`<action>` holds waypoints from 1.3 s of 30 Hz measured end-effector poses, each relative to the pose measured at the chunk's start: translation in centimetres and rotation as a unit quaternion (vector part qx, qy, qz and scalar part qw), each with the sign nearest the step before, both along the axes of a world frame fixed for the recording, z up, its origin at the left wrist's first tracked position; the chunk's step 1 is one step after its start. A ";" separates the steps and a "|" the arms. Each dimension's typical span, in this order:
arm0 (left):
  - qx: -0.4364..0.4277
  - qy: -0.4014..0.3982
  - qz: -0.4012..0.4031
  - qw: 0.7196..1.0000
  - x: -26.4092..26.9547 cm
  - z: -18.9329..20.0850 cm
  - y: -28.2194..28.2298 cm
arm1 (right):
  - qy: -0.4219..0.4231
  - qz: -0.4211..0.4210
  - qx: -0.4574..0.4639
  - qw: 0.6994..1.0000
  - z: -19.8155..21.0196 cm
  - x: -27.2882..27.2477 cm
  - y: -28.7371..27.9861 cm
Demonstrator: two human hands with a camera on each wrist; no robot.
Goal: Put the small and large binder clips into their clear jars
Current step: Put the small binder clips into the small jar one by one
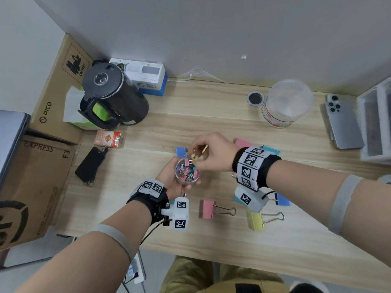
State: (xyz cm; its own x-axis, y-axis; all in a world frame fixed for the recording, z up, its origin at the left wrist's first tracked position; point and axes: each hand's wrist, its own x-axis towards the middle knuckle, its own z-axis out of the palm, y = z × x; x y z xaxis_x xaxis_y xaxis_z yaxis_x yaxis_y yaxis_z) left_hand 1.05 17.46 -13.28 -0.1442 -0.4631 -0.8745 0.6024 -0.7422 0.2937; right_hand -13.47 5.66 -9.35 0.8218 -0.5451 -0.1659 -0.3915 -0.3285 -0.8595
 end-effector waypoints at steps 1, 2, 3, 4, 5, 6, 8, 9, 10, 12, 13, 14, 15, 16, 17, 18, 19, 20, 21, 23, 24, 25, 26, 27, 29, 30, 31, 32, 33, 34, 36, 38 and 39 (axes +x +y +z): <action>0.001 -0.004 -0.003 1.000 0.0 0.0 -0.3 | 0.010 0.044 -0.028 0.999 0.1 0.3 0.4; 0.001 -0.008 -0.008 1.000 -0.1 0.0 -0.5 | 0.017 0.079 -0.048 0.996 -0.1 0.4 0.7; 0.002 -0.013 -0.012 1.000 0.0 -0.1 -0.5 | 0.017 0.097 -0.054 0.994 -0.4 0.5 0.9; 0.002 -0.016 -0.015 1.000 0.0 0.0 -0.6 | 0.012 0.096 -0.048 0.994 -0.5 0.5 1.1; 0.003 -0.018 -0.014 1.000 0.2 0.0 -0.5 | 0.000 0.080 -0.035 0.996 -0.6 0.5 1.3; 0.004 -0.018 -0.010 1.000 0.4 -0.1 -0.4 | -0.018 0.052 -0.016 0.998 -0.6 0.4 1.3; 0.004 -0.006 0.000 1.000 0.9 -0.1 0.0 | -0.046 -0.027 0.015 0.998 -0.4 0.2 1.0; 0.002 0.004 0.002 1.000 1.2 -0.1 0.1 | -0.045 -0.065 0.012 0.997 -0.6 0.0 0.6; 0.001 0.012 0.002 1.000 1.4 0.0 0.2 | -0.027 -0.096 -0.004 0.995 -1.0 -0.1 0.0; 0.001 0.022 0.003 1.000 2.0 0.0 0.4 | 0.061 -0.114 -0.056 0.990 -2.3 -0.7 -1.3; 0.000 0.027 0.003 1.000 2.2 -0.1 0.5 | 0.118 -0.098 -0.079 0.985 -3.1 -1.0 -1.8; -0.003 0.031 0.001 1.000 2.3 -0.1 0.6 | 0.171 -0.075 -0.092 0.978 -3.7 -1.5 -2.1; -0.006 0.036 0.000 0.999 2.4 -0.1 0.7 | 0.212 -0.052 -0.095 0.971 -4.3 -1.8 -2.2; -0.009 0.041 0.000 0.999 2.5 -0.1 0.7 | 0.237 -0.033 -0.098 0.966 -4.8 -2.0 -2.1; -0.010 0.044 -0.001 0.999 2.6 -0.2 0.8 | 0.247 -0.021 -0.106 0.963 -5.2 -2.1 -2.0; -0.010 0.045 -0.003 0.999 2.7 -0.2 0.9 | 0.248 -0.013 -0.117 0.962 -5.5 -2.1 -1.8; -0.010 0.044 -0.005 0.999 2.8 -0.3 0.9 | 0.247 -0.010 -0.126 0.961 -5.8 -2.0 -1.6; -0.011 0.044 -0.006 0.999 2.9 -0.5 1.0 | 0.246 -0.010 -0.132 0.960 -6.0 -1.9 -1.5; -0.014 0.043 -0.009 0.999 2.9 -0.6 1.0 | 0.247 -0.011 -0.135 0.960 -6.2 -1.9 -1.5; -0.016 0.039 -0.012 0.999 3.0 -0.8 1.0 | 0.246 -0.012 -0.141 0.959 -6.4 -1.7 -1.4; -0.016 0.037 -0.013 0.999 3.0 -0.9 1.0 | 0.246 -0.011 -0.147 0.958 -6.5 -1.7 -1.3; -0.015 0.036 -0.014 0.999 2.9 -0.9 1.0 | 0.246 -0.008 -0.155 0.957 -6.4 -1.7 -1.3; -0.015 0.034 -0.015 0.999 2.9 -1.0 1.0 | 0.246 -0.004 -0.164 0.955 -6.4 -1.6 -1.3; -0.016 0.034 -0.017 0.999 2.9 -1.0 1.1 | 0.245 -0.002 -0.170 0.955 -6.3 -1.6 -1.3; -0.019 0.033 -0.022 0.999 2.8 -1.0 1.1 | 0.243 -0.003 -0.178 0.953 -6.3 -1.5 -1.2; -0.018 0.033 -0.024 0.999 2.8 -1.0 1.1 | 0.240 -0.005 -0.186 0.953 -6.4 -1.6 -1.2; -0.014 0.033 -0.025 0.999 2.7 -1.0 1.1 | 0.236 -0.007 -0.197 0.952 -6.5 -1.6 -1.1; -0.010 0.034 -0.025 0.999 2.7 -1.0 1.2 | 0.232 -0.009 -0.210 0.950 -6.6 -1.6 -1.0; -0.007 0.034 -0.025 0.999 2.7 -1.0 1.2 | 0.232 -0.011 -0.221 0.947 -6.6 -1.5 -0.9; -0.006 0.032 -0.024 0.999 2.7 -1.0 1.2 | 0.233 -0.010 -0.229 0.945 -6.6 -1.4 -0.8; -0.006 0.033 -0.025 0.999 2.7 -1.1 1.3 | 0.235 -0.004 -0.243 0.941 -6.6 -1.4 -0.7; -0.009 0.035 -0.028 0.999 2.6 -1.1 1.4 | 0.234 -0.003 -0.256 0.938 -6.6 -1.4 -0.6; -0.009 0.034 -0.029 0.999 2.5 -1.0 1.5 | 0.234 -0.005 -0.256 0.938 -6.6 -1.4 -0.5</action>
